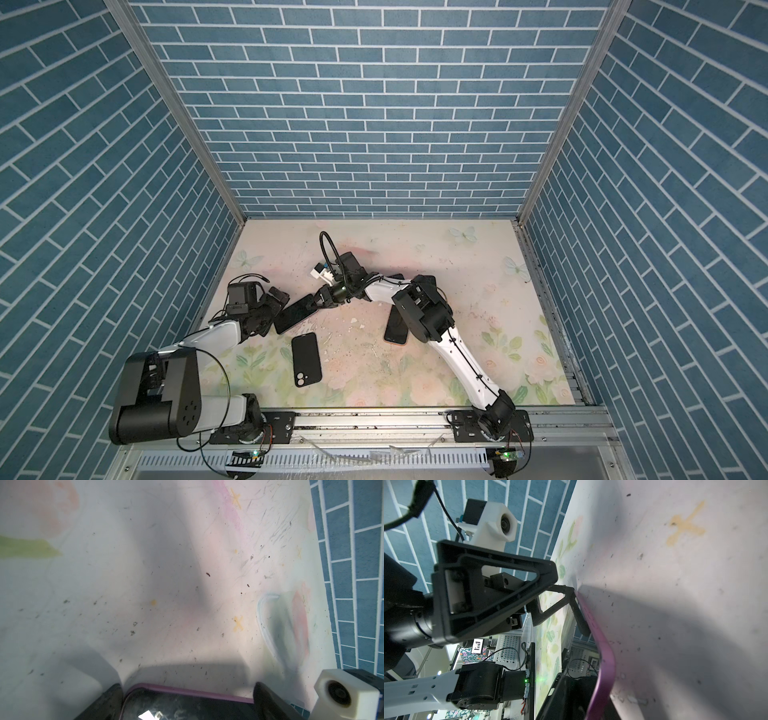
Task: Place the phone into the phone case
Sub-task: 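Open the left gripper and move it toward the black phone case while the right holds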
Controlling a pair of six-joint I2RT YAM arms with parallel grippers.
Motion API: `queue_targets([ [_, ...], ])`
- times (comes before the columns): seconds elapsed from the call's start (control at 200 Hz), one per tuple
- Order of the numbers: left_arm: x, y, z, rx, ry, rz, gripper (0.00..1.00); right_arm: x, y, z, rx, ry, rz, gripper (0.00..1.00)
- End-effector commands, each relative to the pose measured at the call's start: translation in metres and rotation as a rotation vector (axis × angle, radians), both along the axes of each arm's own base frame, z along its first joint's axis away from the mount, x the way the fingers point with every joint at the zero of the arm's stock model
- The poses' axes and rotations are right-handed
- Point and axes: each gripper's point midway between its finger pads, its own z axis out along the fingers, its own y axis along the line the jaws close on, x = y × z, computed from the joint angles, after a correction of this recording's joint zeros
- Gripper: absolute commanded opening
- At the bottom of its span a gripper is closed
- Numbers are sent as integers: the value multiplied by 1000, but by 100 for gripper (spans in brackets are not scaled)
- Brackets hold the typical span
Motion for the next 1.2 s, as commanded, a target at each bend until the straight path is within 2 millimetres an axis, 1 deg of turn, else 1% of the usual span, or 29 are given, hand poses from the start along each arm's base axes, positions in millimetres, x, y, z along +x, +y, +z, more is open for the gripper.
queue_targets([
  [0.0, -52, -23, -48, -96, 247, -48, 100, -2, 7, 46, 95, -54, 24, 22],
  [0.085, -49, -24, -45, -97, 233, -52, 100, -2, 8, 47, 98, -57, 23, 28],
  [0.165, -46, -26, -44, -99, 226, -58, 100, -2, 8, 48, 101, -57, 26, 30],
  [0.26, -43, -28, -42, -100, 220, -62, 100, -2, 10, 48, 104, -59, 26, 29],
  [0.335, -40, -29, -42, -105, 213, -62, 100, -2, 11, 49, 107, -60, 27, 26],
  [0.54, -37, -30, -39, -102, 204, -70, 100, -1, 9, 53, 107, -70, 18, 14],
  [0.695, -32, -27, -24, -59, 174, -96, 99, 2, 2, 62, 109, -101, -6, 8],
  [0.825, -28, -24, -5, -11, 142, -127, 100, 14, -10, 79, 121, -140, -61, 0],
  [0.93, -26, -23, 11, 21, 118, -154, 100, 25, -24, 98, 146, -174, -120, 0],
  [1.04, -30, -20, 24, 68, 113, -169, 100, 36, -45, 116, 158, -210, -182, 0],
  [1.065, -32, -20, 26, 80, 113, -173, 100, 40, -50, 112, 149, -209, -195, 0],
  [1.07, -32, -19, 27, 83, 112, -173, 100, 39, -51, 120, 159, -219, -197, 0],
  [1.085, -33, -19, 29, 90, 110, -176, 100, 38, -54, 128, 166, -228, -202, 0],
  [1.12, -34, -19, 33, 108, 105, -184, 100, 41, -63, 134, 170, -241, -221, 0],
  [1.195, -36, -22, 42, 164, 98, -220, 100, 43, -82, 141, 160, -255, -253, 0],
])
